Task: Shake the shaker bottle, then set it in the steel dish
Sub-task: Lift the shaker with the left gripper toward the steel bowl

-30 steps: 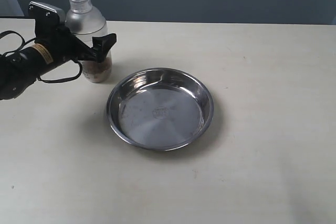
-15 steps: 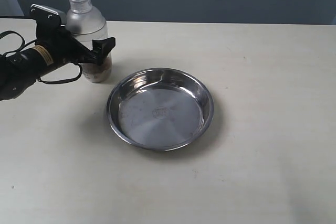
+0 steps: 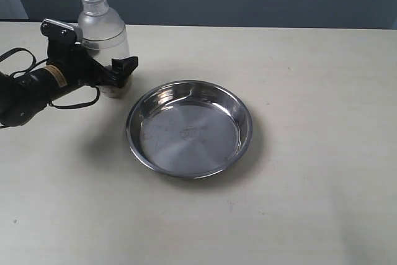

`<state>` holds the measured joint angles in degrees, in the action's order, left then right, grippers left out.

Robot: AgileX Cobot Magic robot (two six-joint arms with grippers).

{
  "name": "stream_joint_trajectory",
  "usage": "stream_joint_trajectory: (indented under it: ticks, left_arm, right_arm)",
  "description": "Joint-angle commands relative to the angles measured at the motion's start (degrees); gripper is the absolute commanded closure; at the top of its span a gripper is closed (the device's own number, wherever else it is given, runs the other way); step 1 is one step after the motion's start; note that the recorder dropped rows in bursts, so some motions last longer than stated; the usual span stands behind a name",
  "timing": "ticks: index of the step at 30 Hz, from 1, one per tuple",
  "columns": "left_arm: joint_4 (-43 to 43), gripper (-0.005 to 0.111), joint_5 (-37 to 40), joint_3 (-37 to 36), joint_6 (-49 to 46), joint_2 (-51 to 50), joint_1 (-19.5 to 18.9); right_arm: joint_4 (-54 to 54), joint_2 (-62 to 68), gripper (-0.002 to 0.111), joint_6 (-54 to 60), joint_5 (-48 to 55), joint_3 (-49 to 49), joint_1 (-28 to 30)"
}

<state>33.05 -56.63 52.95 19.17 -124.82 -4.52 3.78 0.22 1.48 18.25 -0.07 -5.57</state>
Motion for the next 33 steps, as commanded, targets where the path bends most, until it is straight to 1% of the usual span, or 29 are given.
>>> stream_joint_trajectory:
  ticks: [1, 5, 11, 21, 22, 23, 24, 25, 26, 27, 28, 29, 33]
  left_arm:
    - [-1.39, 0.002, -3.51, 0.18, 0.27, -0.69, 0.06]
    - [-1.39, 0.002, -5.49, 0.18, 0.27, -0.69, 0.06]
    - [-5.02, 0.002, -4.64, 0.18, 0.27, -0.69, 0.06]
    - [-5.55, 0.002, -5.01, 0.28, 0.27, -0.83, 0.06]
    - [-5.55, 0.005, -5.01, 0.30, 0.27, -0.83, 0.06]
    - [-5.55, 0.010, -5.01, 0.30, 0.27, -0.83, 0.06]
    - [-5.55, 0.028, -4.86, 0.30, 0.15, -0.83, 0.06]
    - [-5.55, 0.043, -4.74, 0.30, 0.14, -0.83, 0.06]
    - [-4.11, 0.076, -3.79, 0.30, 0.14, -0.83, 0.06]
    - [-2.52, 0.095, -3.14, 0.30, 0.14, -0.83, 0.06]
    - [-1.24, 0.105, -2.47, 0.30, 0.32, -0.83, 0.06]
    - [-1.44, 0.106, -2.07, 0.30, 1.76, -0.83, 0.06]
    - [-0.72, 0.106, 0.23, 0.30, 5.79, 1.13, 0.06]
  right_arm:
    - [-0.07, -0.22, 0.109, 0.01, -0.80, 0.07, -0.20]
    - [-0.07, -0.22, 0.109, 0.01, -0.80, 0.07, -0.20]
    - [-0.07, -0.22, 0.109, 0.01, -0.80, 0.07, -0.20]
    - [-0.07, -0.22, 0.109, 0.01, -0.80, 0.07, -0.20]
    - [-0.07, -0.22, 0.109, 0.01, -0.80, 0.07, -0.20]
    - [-0.07, -0.22, 0.109, 0.01, -0.80, 0.07, -0.20]
    - [-0.07, -0.22, 0.109, 0.01, -0.80, 0.07, -0.20]
    - [-0.07, -0.22, 0.109, 0.01, -0.80, 0.07, -0.20]
    - [-0.07, -0.22, 0.109, 0.01, -0.80, 0.07, -0.20]
    - [-0.07, -0.22, 0.109, 0.01, -0.80, 0.07, -0.20]
    - [-0.07, -0.22, 0.109, 0.01, -0.80, 0.07, -0.20]
    - [-0.07, -0.22, 0.109, 0.01, -0.80, 0.07, -0.20]
    - [-0.07, -0.22, 0.109, 0.01, -0.80, 0.07, -0.20]
